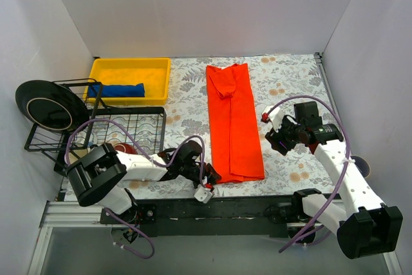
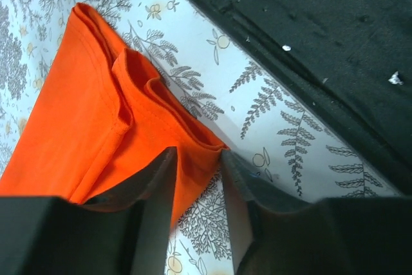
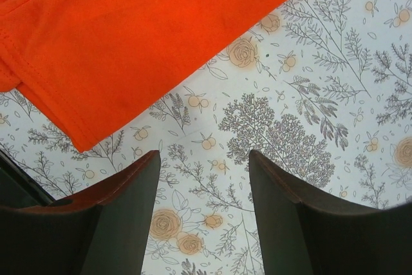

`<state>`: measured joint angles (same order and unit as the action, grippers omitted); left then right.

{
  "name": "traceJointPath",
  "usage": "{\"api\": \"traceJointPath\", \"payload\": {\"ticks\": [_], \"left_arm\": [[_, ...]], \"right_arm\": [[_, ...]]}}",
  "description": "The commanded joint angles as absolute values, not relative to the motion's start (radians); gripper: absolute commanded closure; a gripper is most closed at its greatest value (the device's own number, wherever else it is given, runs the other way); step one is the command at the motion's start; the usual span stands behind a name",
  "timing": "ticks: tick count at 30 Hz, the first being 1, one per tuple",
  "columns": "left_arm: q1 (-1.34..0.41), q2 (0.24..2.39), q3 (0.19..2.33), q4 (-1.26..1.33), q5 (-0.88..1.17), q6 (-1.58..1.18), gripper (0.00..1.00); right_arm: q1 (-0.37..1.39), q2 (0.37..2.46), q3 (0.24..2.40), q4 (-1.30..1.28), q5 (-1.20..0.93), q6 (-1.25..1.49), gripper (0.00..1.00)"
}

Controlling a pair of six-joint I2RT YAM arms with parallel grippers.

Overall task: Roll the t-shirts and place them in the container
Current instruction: Roll the T-shirt to the center of the board.

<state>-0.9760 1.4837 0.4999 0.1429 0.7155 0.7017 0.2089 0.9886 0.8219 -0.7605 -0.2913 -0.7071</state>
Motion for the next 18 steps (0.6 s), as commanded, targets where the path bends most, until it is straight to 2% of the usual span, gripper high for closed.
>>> {"api": "traceJointPath", "payload": {"ticks": [1,5,7,9,10,13,18], "left_arm": [[-0.996,1.489,0.497,0.092,0.747,0.779,0.73],[-0.997,1.505,0.520,0.051,0.755,0.750,0.95],[-0.997,1.503,0.537,0.020,0.758,0.686,1.00],[-0.996,1.496,0.570,-0.020,0.752,0.605,1.00],[-0.989,1.497,0.593,-0.041,0.746,0.481,1.00],[-0.922,1.506,0.695,-0.141,0.796,0.242,1.00],[-0.900,1.372,0.617,-0.101,0.793,0.104,1.00]], "right_arm": [[0.202,0.996,0.818,-0.767,-0.363,-0.801,0.35],[0.202,0.999,0.770,-0.810,-0.463,-1.021,0.38],[0.201,0.980,0.723,-0.816,-0.511,-1.204,0.40],[0.202,0.968,0.689,-0.856,-0.543,-1.361,0.42],[0.201,0.950,0.672,-0.874,-0.549,-1.514,0.43],[0.201,0.881,0.589,-0.822,-0.581,-1.636,0.42],[0.202,0.796,0.477,-0.834,-0.705,-1.871,0.40]]}}
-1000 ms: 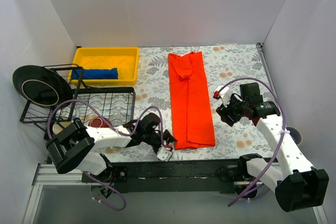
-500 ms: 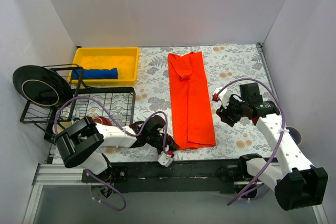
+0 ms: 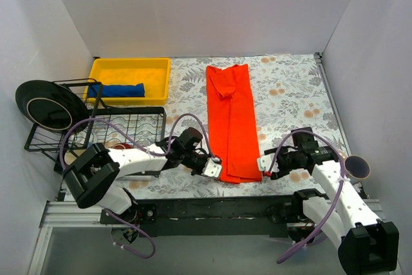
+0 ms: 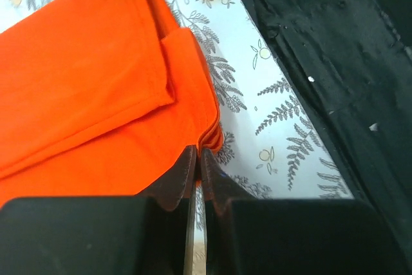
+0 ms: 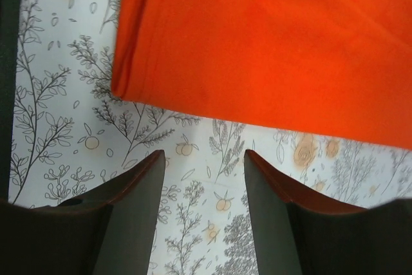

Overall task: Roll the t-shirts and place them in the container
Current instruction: Roll the T-shirt to the center of the board.

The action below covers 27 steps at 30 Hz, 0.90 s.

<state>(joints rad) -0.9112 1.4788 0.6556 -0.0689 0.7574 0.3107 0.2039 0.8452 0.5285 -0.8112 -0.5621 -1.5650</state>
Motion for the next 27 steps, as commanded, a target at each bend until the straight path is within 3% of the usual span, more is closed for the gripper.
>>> {"api": "traceJointPath", "payload": {"ticks": [1,14,27], "left_arm": [[-0.900,1.364,0.598,-0.094,0.785,0.082,1.00],[-0.830,1.425,0.604,0.138,0.745,-0.500,1.00],[-0.815,1.468,0.598,0.167,0.750,-0.529,1.00]], "right_arm": [[0.201,0.790,0.462,-0.845,-0.718,-1.909,0.40],[0.204,0.824,0.367,-0.857,-0.815,-2.097,0.37],[0.219,0.871,0.285,-0.798,-0.830,-2.200,0.38]]}}
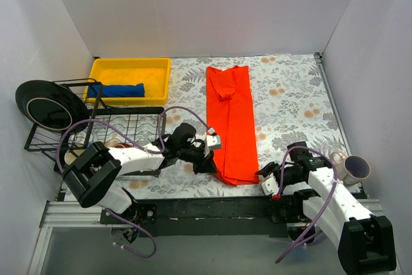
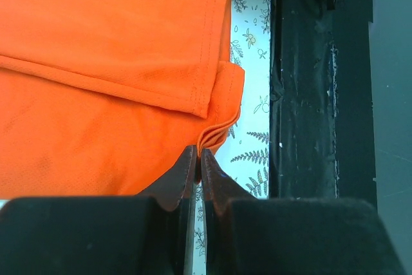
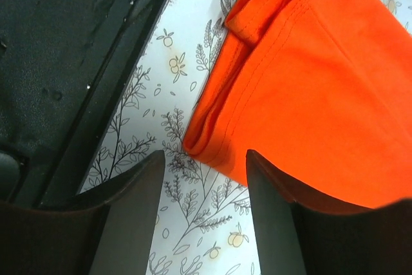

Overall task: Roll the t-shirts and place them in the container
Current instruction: Roll the T-shirt to the center of the board.

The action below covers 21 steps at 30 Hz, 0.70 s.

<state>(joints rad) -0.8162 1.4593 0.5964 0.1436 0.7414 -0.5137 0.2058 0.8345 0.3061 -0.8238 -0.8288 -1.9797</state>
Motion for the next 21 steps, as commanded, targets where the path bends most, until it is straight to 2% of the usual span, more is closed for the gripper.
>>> {"api": "traceJointPath", "payload": {"ticks": [1,10,21], "left_arm": [[-0.815,1.471,0.598,0.169,0.750,-0.528,1.00],[-0.813,1.480,0.583,0.178,0.744,-0.526,1.00],[-0.795,1.477,0.548,0.190,0.739,-0.511,1.00]], "right_arm": [[0.221,0.882,0.290,-0.795,-0.827,-2.198,0.39],[0.232,1.012,0.314,-0.782,-0.743,-2.220,0.53],[0.252,1.088,0.310,-0.712,-0.706,-2.198,0.60]]}}
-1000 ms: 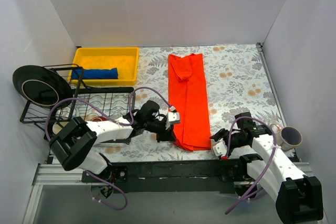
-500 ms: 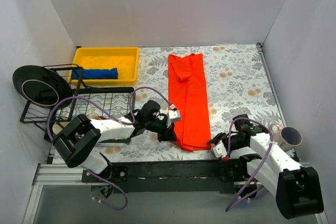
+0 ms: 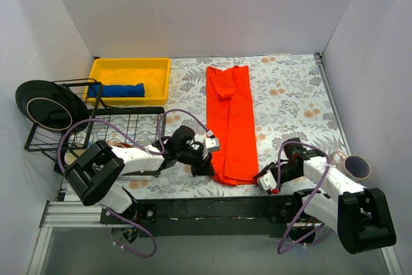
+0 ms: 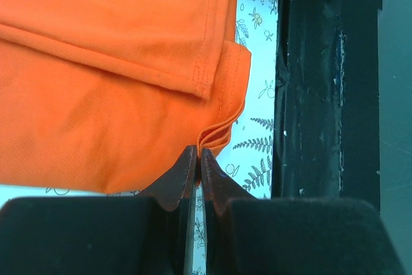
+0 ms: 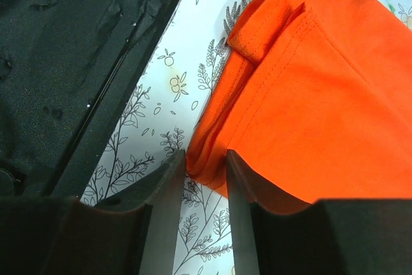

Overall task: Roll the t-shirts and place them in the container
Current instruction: Roll the T-shirt to the center of the board.

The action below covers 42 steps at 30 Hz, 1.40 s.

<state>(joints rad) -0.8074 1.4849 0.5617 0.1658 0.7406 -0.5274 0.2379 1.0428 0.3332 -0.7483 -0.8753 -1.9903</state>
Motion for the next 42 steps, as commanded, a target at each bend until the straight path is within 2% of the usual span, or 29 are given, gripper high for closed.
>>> {"api": "traceJointPath", "payload": {"ticks": [1,6,7,9,13,21,31,37,42], "left_arm": [[-0.793,1.477,0.545,0.192,0.739,-0.509,1.00],[-0.784,1.482,0.532,0.206,0.738,-0.506,1.00],[-0.781,1.485,0.531,0.207,0.738,-0.508,1.00],[-0.781,1.486,0.532,0.215,0.739,-0.511,1.00],[-0.773,1.485,0.557,0.199,0.741,-0.518,1.00],[-0.741,1.450,0.572,0.195,0.744,-0.606,1.00],[-0.689,1.419,0.741,0.025,0.799,-0.615,1.00],[-0.646,1.394,0.739,0.006,0.792,-0.640,1.00],[-0.607,1.408,0.756,-0.011,0.785,-0.657,1.00]], "right_arm": [[0.255,1.094,0.311,-0.710,-0.704,-2.198,0.61],[0.273,1.118,0.324,-0.718,-0.684,-2.197,0.68],[0.278,1.121,0.327,-0.716,-0.681,-2.192,0.75],[0.293,1.137,0.336,-0.716,-0.675,-2.178,0.81],[0.302,1.172,0.437,-0.709,-0.687,-1.977,0.99],[0.304,1.123,0.607,-0.790,-0.722,-1.563,0.99],[0.336,1.085,0.748,-0.868,-0.759,-1.105,0.99],[0.339,1.074,0.756,-0.737,-0.767,-0.817,0.99],[0.337,1.144,0.790,-0.678,-0.790,-0.698,0.99]]}}
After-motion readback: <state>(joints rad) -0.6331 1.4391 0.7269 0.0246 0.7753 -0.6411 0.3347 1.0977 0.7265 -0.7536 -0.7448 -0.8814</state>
